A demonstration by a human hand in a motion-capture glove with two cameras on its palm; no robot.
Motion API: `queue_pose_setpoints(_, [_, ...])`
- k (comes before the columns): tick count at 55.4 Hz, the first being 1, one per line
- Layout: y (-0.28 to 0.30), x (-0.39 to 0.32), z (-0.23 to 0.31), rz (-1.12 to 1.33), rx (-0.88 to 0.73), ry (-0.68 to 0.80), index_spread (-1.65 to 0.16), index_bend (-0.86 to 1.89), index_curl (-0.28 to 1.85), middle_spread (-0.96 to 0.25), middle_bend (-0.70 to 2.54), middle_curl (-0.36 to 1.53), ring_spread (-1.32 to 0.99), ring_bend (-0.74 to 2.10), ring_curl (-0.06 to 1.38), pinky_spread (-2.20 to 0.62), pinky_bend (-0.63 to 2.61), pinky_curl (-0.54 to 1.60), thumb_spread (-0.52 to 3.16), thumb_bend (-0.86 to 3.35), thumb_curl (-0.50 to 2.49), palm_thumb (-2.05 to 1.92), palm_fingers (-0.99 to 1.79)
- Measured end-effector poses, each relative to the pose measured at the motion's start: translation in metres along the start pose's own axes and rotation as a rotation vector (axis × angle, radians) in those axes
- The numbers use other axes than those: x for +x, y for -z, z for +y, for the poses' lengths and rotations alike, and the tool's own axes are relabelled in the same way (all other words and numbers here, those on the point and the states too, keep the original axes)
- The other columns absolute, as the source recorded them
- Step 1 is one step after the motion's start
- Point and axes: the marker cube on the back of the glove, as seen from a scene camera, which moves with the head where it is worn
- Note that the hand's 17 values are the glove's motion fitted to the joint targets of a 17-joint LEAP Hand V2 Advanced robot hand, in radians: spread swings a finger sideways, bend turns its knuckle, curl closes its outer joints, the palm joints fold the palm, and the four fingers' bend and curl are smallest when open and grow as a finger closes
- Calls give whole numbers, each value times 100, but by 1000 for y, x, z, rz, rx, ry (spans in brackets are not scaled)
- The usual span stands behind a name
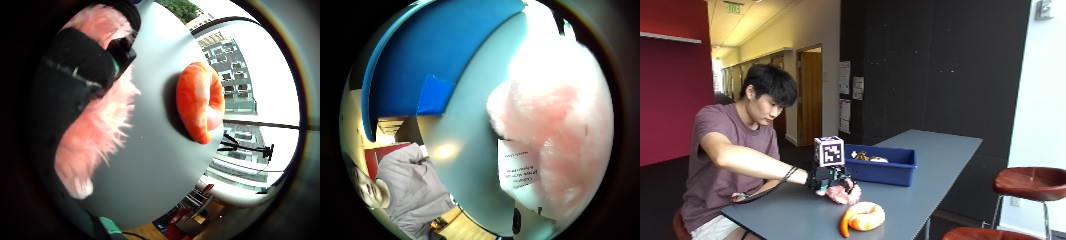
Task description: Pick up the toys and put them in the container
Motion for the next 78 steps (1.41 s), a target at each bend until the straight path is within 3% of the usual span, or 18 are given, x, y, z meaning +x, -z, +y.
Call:
queue_pose_setpoints(4, [1, -2, -4, 8, 50, -64, -24, 90, 55, -17, 45, 34, -15, 44, 14, -5, 73, 36, 130, 9, 40, 40, 57])
queue_pose_setpoints(10, [8, 1, 0, -4, 50, -149, -23, 97, 63, -22, 69, 44, -25, 74, 23, -13, 72, 37, 118, 14, 50, 56, 89])
queue_pose_setpoints(11, [9, 2, 1, -2, 32, -165, -24, 95, 63, -23, 65, 44, -26, 74, 24, -13, 73, 38, 118, 13, 49, 54, 76])
queue_pose_setpoints(12, [10, 2, 2, -1, 8, -185, -23, 102, 69, -23, 78, 49, -27, 78, 27, -14, 75, 41, 115, 14, 52, 58, 92])
queue_pose_setpoints(17, [24, 3, 11, -42, -167, -296, -22, 106, 74, -25, 95, 57, -32, 87, 31, -18, 78, 42, 106, 15, 58, 63, 101])
queue_pose_setpoints(23, [47, 20, 30, 195, -293, -283, -20, 111, 82, -25, 106, 64, -35, 98, 37, -20, 84, 47, 95, 13, 65, 63, 103])
queue_pose_setpoints(29, [98, -14, 23, -18, -206, -305, -19, 115, 89, -25, 114, 69, -36, 105, 42, -22, 90, 52, 87, 12, 71, 63, 99])
queue_pose_setpoints(44, [225, -53, -8, 25, 89, -162, -15, 120, 100, -23, 123, 77, -36, 115, 50, -23, 98, 58, 70, 10, 85, 62, 93])
queue_pose_setpoints(47, [238, -65, -21, -13, 129, -153, -15, 121, 101, -22, 124, 78, -36, 116, 51, -23, 99, 59, 67, 9, 88, 62, 92])
queue_pose_setpoints(51, [248, -99, -51, -93, 137, -371, -14, 121, 102, -22, 126, 79, -35, 118, 52, -23, 100, 60, 64, 9, 91, 62, 91])
queue_pose_setpoints(55, [243, -133, -70, -56, 122, -289, -14, 122, 104, -21, 127, 79, -35, 118, 54, -23, 101, 61, 61, 8, 94, 62, 90])
queue_pose_setpoints(58, [238, -158, -86, -46, 83, -307, -13, 122, 105, -21, 126, 80, -35, 119, 55, -23, 102, 62, 60, 8, 96, 62, 88])
queue_pose_setpoints(63, [230, -205, -112, -59, -51, -267, -13, 116, 106, -23, 116, 77, -33, 119, 56, -24, 109, 65, 62, 3, 97, 56, 71])
queue_pose_setpoints(68, [221, -217, -122, -58, -159, -260, -13, 99, 104, -25, 94, 72, -28, 113, 57, -22, 118, 69, 84, -6, 89, 38, 24])
queue_pose_setpoints(70, [219, -221, -124, -64, -203, -247, -14, 92, 100, -21, 66, 63, -27, 114, 58, -22, 127, 70, 94, -11, 82, 20, -2])
queue_pose_setpoints(72, [217, -223, -127, -81, -262, -293, -15, 73, 93, -18, 49, 58, -24, 113, 57, -22, 138, 69, 100, -13, 75, 8, -19])
queue_pose_setpoints(73, [216, -222, -127, -93, -290, -311, -15, 58, 89, -19, 59, 60, -23, 108, 54, -21, 137, 66, 102, -13, 72, 3, -16])
queue_pose_setpoints(78, [213, -204, -117, -101, -372, -230, -20, 10, 70, -12, 38, 51, -14, 104, 49, -15, 145, 62, 104, -13, 61, -13, -33])
